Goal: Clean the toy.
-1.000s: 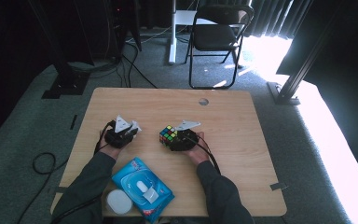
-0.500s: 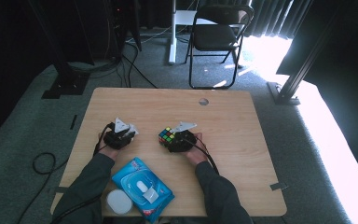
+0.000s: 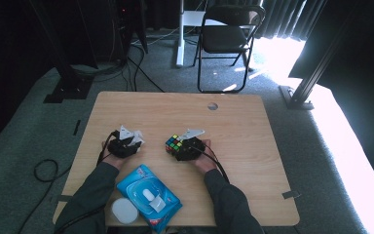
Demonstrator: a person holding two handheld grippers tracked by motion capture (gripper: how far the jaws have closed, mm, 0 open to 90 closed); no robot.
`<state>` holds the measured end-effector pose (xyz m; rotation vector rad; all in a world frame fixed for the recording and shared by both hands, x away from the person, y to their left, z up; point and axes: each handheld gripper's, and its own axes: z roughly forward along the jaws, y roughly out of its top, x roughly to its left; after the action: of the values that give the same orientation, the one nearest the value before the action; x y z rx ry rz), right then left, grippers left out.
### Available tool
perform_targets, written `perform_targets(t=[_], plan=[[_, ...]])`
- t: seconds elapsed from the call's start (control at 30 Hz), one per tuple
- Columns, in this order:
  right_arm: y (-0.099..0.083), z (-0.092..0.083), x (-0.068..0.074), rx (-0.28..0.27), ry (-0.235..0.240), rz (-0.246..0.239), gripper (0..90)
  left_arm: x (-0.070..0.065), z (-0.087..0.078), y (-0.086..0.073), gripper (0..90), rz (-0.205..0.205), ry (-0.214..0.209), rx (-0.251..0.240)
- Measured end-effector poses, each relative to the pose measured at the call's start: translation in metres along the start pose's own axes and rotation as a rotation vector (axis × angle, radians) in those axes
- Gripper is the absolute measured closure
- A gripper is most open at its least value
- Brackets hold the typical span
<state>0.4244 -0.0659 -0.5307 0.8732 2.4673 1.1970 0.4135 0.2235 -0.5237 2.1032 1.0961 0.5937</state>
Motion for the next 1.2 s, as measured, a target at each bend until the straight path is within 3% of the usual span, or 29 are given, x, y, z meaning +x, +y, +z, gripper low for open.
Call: perform_targets(t=[0.17, 0.4, 0.53, 0.93, 1.0, 1.13, 1.2], plan=[[0.001, -0.002, 0.0, -0.015, 0.003, 0.004, 28.4, 0.005, -0.003, 0.0, 50.6, -0.056, -0.026, -0.017], [0.005, -0.01, 0.001, -0.045, 0.0, 0.0, 24.9, 0.006, -0.017, 0.003, 40.9, -0.08, -0.03, -0.067], [0.009, -0.016, 0.004, -0.054, -0.001, -0.028, 23.5, 0.007, -0.027, 0.005, 40.5, -0.083, -0.04, -0.096], [0.009, -0.039, 0.008, -0.111, -0.023, -0.042, 26.4, 0.007, -0.05, 0.01, 45.6, -0.093, -0.045, -0.127], [0.007, -0.044, 0.008, -0.124, -0.03, -0.039, 32.0, 0.005, -0.053, 0.01, 46.7, -0.093, -0.042, -0.127], [-0.001, -0.056, 0.01, -0.158, -0.024, -0.061, 59.5, 0.004, -0.059, 0.008, 50.2, -0.095, -0.039, -0.136], [-0.005, -0.059, 0.01, -0.158, -0.025, -0.069, 68.4, 0.004, -0.06, 0.008, 51.2, -0.102, -0.039, -0.137]])
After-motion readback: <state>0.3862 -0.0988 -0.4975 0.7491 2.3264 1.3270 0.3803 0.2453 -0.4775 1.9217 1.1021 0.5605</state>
